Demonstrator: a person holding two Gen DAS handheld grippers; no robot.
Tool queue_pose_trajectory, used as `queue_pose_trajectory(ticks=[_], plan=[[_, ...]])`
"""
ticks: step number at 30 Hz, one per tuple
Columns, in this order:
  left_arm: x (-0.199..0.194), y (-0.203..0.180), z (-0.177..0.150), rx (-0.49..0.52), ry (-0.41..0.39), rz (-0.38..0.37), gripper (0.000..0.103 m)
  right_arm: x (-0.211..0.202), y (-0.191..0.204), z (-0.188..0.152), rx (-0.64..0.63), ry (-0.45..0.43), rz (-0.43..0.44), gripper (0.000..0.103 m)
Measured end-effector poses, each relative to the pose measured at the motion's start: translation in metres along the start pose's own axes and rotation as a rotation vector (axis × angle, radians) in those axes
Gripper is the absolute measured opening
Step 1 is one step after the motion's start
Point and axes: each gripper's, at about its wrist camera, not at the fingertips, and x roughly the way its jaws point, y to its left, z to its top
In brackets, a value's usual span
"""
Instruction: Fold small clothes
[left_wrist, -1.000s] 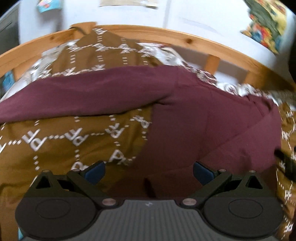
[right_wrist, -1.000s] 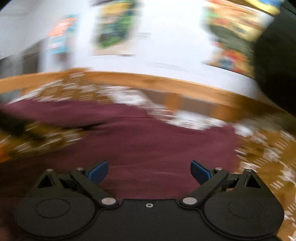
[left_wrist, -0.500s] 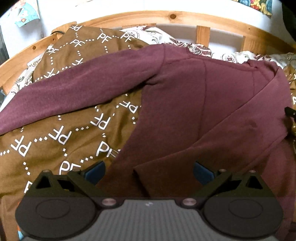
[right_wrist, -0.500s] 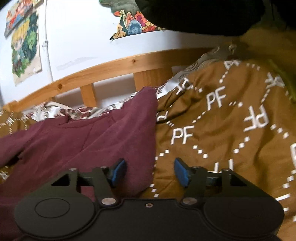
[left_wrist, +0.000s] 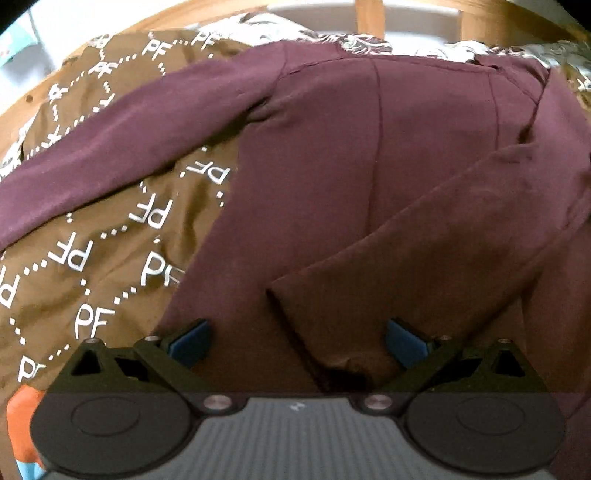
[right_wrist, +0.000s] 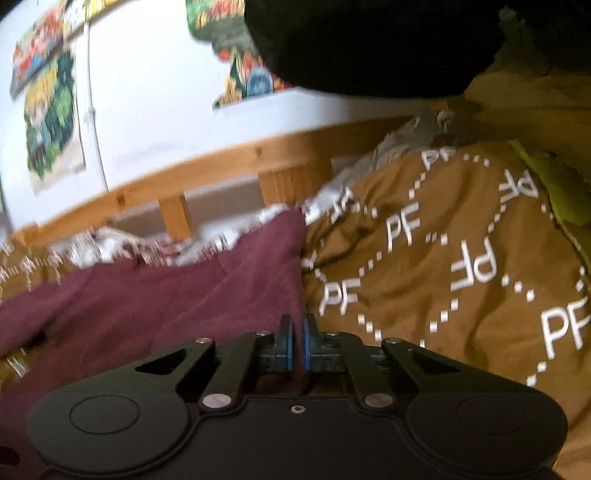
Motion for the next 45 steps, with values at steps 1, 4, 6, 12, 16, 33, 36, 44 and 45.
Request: queue_pose_trajectory(ticks=[1,4,6,12,16,33,36,44,45], plan=[[-0.001,-0.001,-0.001,0.003,-0.009,0.003,0.102,0.004,-0.003,-0.003,0.023,0.020,-0.010,0.007],[-0.002,0.000,-0.002,0.004,-0.009,-0.003,0.102,0.006,-0.011,-0.006,0.079,0.021,-0.008,0.014],[-0.004,0.002,-0.001,-0.006,-0.008,-0.011,0.102,0.004,-0.010,-0.006,0.072,0.013,-0.016,0.018],[-0.019,0.016,0.004,-0.082,-0.068,-0.095,0.102,-0.004,-0.001,-0.005,0.047,-0.008,-0.040,0.048],[-0.049,0.047,0.008,-0.174,-0.225,-0.062,0.102,-0.016,0.005,-0.002,0.047,-0.044,-0.017,0.089],[-0.059,0.279,-0.034,-0.935,-0.369,0.134,0.097,-0.035,0.067,-0.018,0.019,0.005,0.156,0.102],[-0.054,0.291,-0.033,-0.998,-0.396,0.158,0.080,-0.035,0.072,-0.022,0.005,0.012,0.145,0.102],[-0.061,0.291,-0.024,-0.960,-0.454,0.274,0.006,-0.031,0.071,-0.030,0.040,0.065,0.129,0.102],[-0.065,0.289,-0.023,-0.941,-0.477,0.270,0.006,-0.030,0.070,-0.029,0.044,0.067,0.129,0.102]])
